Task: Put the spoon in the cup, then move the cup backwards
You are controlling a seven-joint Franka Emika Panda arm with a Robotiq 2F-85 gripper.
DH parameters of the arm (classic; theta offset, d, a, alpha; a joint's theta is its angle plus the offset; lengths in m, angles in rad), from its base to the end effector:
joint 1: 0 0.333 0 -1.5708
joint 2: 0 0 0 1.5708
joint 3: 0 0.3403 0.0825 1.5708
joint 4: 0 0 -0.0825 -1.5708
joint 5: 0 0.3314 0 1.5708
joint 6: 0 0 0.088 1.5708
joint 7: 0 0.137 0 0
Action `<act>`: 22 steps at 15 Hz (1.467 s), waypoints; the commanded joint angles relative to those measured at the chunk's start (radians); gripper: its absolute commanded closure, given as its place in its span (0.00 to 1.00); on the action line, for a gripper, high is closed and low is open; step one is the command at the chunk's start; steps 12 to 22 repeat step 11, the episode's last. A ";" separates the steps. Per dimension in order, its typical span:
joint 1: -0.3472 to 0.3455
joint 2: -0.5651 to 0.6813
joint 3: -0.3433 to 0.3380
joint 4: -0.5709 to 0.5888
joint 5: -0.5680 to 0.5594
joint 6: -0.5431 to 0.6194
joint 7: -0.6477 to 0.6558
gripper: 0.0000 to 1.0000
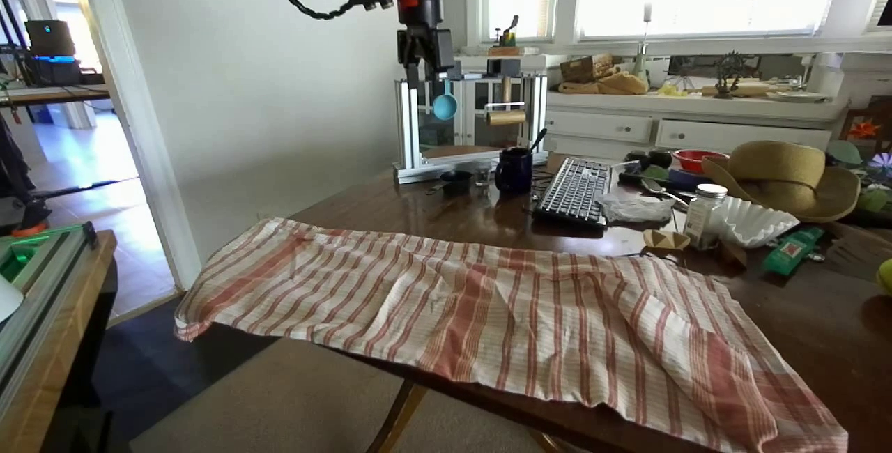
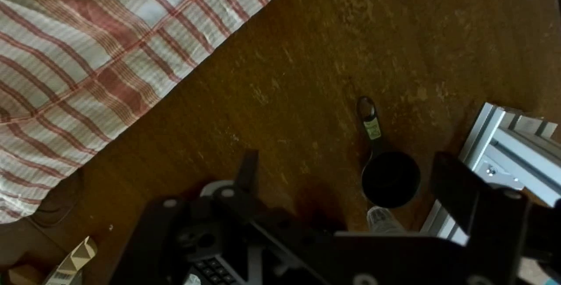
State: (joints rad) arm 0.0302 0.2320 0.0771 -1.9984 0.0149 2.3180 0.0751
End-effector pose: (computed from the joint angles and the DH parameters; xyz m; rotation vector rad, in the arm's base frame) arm 0.5675 0.0597 0.3789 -3.1017 -0.0306 -0.1322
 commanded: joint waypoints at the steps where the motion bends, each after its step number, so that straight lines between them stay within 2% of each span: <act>1: 0.050 -0.180 -0.016 -0.248 -0.097 0.093 0.077 0.00; 3: 0.057 -0.261 -0.008 -0.355 -0.140 0.095 0.100 0.00; 4: 0.045 -0.146 -0.004 -0.209 -0.094 0.055 0.060 0.00; 5: 0.047 -0.171 -0.002 -0.239 -0.099 0.054 0.063 0.00; 22: 0.047 -0.159 -0.005 -0.219 -0.099 0.055 0.063 0.00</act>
